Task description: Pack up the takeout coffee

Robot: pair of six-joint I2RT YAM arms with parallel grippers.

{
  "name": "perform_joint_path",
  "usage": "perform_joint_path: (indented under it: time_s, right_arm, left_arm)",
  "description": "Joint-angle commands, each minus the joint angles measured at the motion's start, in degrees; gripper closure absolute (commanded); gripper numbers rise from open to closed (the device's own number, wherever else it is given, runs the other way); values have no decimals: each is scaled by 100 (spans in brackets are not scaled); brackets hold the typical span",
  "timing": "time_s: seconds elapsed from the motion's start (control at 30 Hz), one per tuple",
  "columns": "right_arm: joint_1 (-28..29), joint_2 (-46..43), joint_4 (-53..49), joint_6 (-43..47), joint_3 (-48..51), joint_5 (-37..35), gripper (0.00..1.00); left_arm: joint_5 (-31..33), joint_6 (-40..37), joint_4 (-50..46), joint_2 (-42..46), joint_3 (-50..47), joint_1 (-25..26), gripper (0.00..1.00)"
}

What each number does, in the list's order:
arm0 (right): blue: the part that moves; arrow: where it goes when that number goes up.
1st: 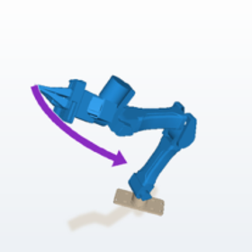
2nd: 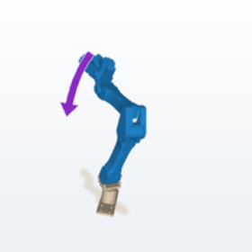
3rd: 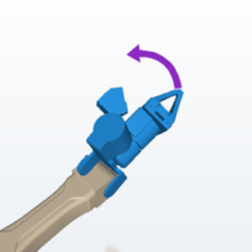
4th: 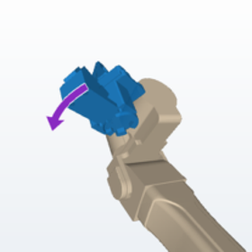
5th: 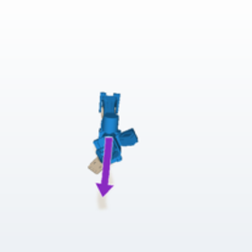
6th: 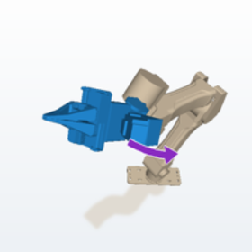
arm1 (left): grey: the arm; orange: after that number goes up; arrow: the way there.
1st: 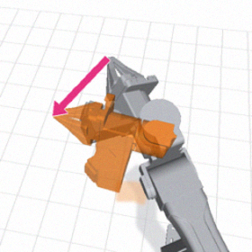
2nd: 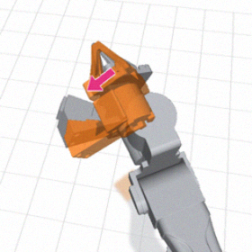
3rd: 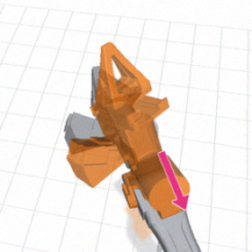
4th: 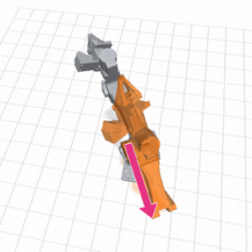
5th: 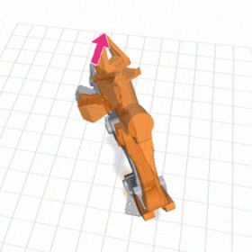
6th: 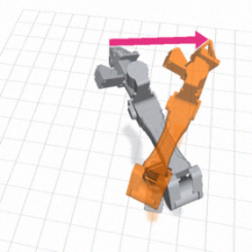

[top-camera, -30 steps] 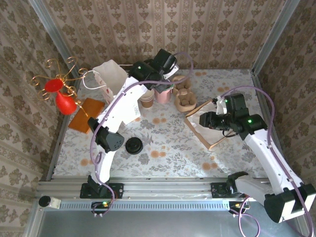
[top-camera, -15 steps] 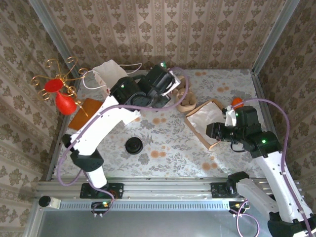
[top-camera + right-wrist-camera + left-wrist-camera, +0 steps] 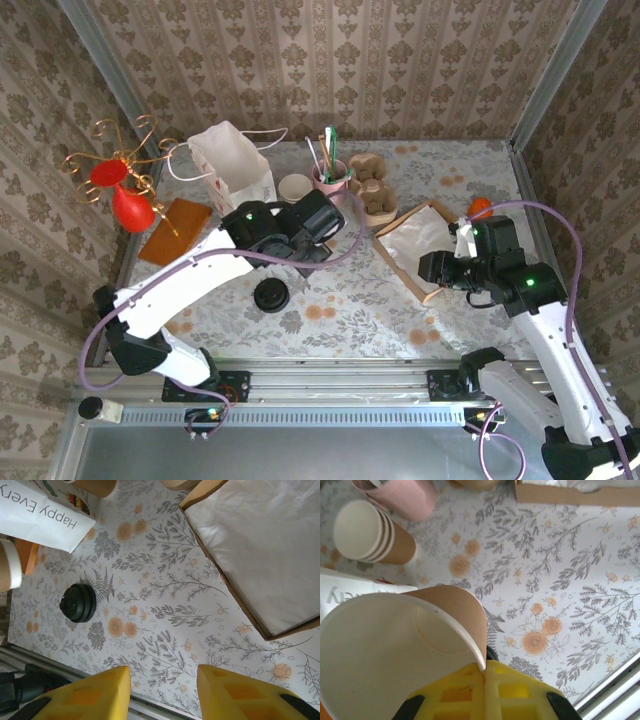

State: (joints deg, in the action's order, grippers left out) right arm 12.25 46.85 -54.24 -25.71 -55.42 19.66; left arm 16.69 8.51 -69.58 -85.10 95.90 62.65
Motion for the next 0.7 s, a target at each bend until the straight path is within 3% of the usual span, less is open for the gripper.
perform_joint_path:
  time_s: [0.0, 0.67]
  right_arm:
    - [-12, 77, -26, 63, 47, -110, 59]
    - [-15, 535, 229, 506, 313, -222, 55]
  left_arm:
    - [-306, 343, 444, 47, -361, 63, 100]
    - [-991, 154, 1125, -1823, -142, 160, 100]
